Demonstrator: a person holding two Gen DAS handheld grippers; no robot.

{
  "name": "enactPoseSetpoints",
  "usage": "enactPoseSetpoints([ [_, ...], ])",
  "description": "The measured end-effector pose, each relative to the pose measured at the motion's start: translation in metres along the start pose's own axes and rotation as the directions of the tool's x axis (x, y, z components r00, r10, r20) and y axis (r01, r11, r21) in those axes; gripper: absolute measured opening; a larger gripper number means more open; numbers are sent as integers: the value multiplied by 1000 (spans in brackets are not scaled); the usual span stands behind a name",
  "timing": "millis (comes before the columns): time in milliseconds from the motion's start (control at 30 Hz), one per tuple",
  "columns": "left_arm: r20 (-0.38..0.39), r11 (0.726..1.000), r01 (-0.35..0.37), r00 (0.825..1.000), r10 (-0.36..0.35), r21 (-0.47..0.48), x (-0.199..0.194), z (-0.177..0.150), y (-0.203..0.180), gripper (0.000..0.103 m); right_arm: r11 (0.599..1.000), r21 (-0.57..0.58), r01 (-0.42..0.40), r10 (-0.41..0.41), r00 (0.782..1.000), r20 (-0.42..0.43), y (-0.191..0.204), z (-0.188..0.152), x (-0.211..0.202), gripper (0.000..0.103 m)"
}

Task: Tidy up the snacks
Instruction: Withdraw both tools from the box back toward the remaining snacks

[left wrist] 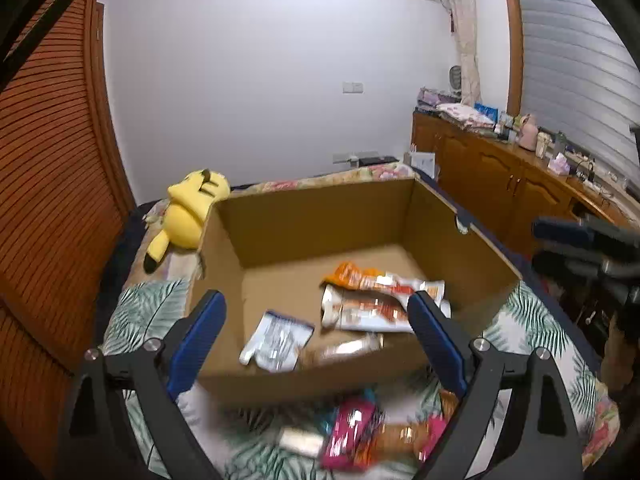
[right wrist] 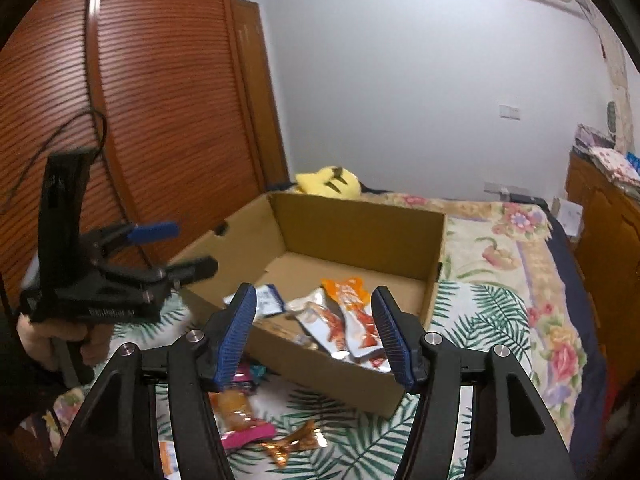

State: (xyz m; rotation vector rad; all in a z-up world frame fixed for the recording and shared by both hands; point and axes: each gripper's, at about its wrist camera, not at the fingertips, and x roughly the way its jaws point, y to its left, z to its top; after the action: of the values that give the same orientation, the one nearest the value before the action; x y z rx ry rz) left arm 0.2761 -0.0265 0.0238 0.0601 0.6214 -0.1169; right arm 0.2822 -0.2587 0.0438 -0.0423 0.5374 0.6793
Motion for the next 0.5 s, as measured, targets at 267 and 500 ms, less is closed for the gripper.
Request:
enactPoseSetpoints([
  [267, 22, 999, -8, 1000, 9, -40, -40, -45, 9, 93, 996, -57, -68, 67, 998, -23, 34, -10, -7, 61],
  [500, 16, 997, 41, 999, -41, -67, -59, -81, 21, 93, 994, -63, -89, 83, 992, -93, 56, -47, -8, 61],
])
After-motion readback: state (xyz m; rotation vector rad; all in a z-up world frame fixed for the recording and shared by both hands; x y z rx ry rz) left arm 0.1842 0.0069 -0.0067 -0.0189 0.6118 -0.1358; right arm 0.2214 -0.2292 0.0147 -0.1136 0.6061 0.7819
